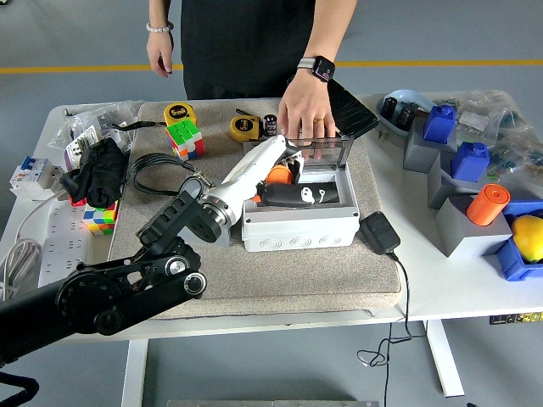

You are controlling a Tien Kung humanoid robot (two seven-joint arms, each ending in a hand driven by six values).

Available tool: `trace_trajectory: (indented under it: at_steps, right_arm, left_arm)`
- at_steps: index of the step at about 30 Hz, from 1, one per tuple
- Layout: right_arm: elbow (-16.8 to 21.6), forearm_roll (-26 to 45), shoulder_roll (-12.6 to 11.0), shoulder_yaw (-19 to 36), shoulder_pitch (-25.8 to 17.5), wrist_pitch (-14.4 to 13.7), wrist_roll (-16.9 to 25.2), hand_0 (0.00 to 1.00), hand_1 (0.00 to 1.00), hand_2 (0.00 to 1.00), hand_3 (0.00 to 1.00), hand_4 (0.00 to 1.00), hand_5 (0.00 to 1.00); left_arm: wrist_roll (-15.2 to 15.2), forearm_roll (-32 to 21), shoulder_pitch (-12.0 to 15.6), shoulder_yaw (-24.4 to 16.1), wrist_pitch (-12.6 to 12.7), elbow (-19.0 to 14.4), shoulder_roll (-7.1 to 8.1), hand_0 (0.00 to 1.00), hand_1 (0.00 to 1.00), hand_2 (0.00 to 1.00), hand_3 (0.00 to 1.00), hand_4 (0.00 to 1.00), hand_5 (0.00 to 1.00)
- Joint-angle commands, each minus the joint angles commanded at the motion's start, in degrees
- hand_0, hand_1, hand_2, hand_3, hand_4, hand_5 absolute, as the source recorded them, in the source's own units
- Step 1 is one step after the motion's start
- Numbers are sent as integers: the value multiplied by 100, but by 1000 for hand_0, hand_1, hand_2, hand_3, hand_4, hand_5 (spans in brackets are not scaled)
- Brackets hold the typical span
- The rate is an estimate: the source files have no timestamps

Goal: Fetch the battery,place it into the box,close the lid of the box

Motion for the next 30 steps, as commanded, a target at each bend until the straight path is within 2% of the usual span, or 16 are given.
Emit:
trace_trajectory:
  at_steps: [1,5,6,7,12,13,17,24,25,30]
  right_arm:
    - [1,2,0,-8,0,0,0,574,641,666,584,948,476]
    - [4,17,-4,-58,3,-1,2,574,641,666,584,948,476]
    - [5,20,-7,-68,3,-1,2,574,641,666,584,948,476]
    - [4,29,-11,-90,5,0,0,574,641,666,585,948,476]
    - [8,33,-33,-136,15,0,-2,574,641,666,585,948,476]
    - [9,34,-36,-137,15,-2,0,576,641,666,585,948,477]
    - [9,41,-42,-164,19,0,-3,576,641,666,585,948,477]
    - [14,38,-52,-159,24,-4,-1,574,641,666,585,948,477]
    - [14,40,-50,-158,23,-3,0,574,641,666,585,948,477]
    - [13,45,-45,-152,20,-5,4,574,641,666,585,948,477]
  left_arm:
    - [105,58,-64,42,-17,53,-44,35,60,153,112,998,445]
    - [237,68,-346,228,7,372,-255,35,60,153,112,998,445]
    - [257,26,-394,262,-1,437,-291,35,60,153,112,998,445]
    - [297,-49,-453,307,-46,531,-339,37,60,149,110,998,485]
    - [344,-353,-605,424,-105,799,-486,37,60,149,110,998,485]
    - [325,-385,-626,437,-98,834,-513,61,73,158,143,998,495]
    - [143,-697,-685,438,-55,908,-579,61,73,158,143,998,495]
    - [-152,-828,-729,506,105,1021,-645,86,92,177,162,998,505]
    - [-202,-861,-724,508,110,1040,-650,212,313,321,384,998,523]
    - [-274,-939,-716,529,93,1106,-655,212,313,321,384,998,523]
